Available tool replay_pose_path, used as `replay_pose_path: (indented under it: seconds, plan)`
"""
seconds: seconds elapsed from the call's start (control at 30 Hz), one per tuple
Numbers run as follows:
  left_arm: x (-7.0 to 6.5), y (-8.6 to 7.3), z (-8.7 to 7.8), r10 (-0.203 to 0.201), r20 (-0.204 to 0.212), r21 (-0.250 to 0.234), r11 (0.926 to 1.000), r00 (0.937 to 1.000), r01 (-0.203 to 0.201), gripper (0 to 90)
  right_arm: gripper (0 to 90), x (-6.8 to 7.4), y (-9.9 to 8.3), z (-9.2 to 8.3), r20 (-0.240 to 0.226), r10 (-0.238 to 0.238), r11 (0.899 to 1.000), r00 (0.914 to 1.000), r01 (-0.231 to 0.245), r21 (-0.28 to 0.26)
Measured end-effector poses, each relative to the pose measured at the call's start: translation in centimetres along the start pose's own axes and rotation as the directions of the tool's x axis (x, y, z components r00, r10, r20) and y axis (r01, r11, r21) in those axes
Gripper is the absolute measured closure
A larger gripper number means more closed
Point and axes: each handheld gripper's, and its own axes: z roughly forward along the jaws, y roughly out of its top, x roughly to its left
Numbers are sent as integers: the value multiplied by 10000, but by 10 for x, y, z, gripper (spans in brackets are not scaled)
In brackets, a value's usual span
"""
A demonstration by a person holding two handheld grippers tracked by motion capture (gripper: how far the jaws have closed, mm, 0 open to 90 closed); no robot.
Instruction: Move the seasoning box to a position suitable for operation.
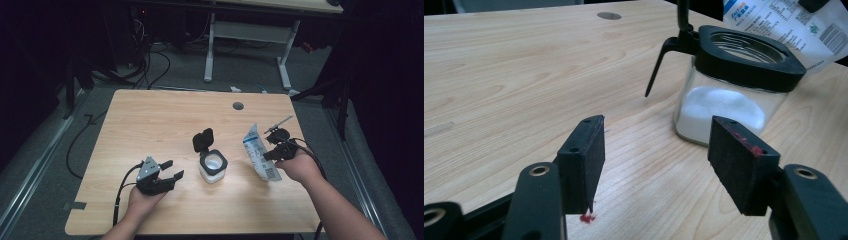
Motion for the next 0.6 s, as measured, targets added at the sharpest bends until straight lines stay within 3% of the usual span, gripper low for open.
replay_pose_path:
  seconds: [0.43,0.6]
  plan:
    - [7,-1,2,-417,-255,247,9988,9988,423,416,898,-6,-13,-2,-59,282,9932,9996,-287,-1129]
    - [7,-2,2,-141,-443,294,9994,9989,154,398,898,-8,-20,-4,-127,437,9861,9990,-452,-1597]
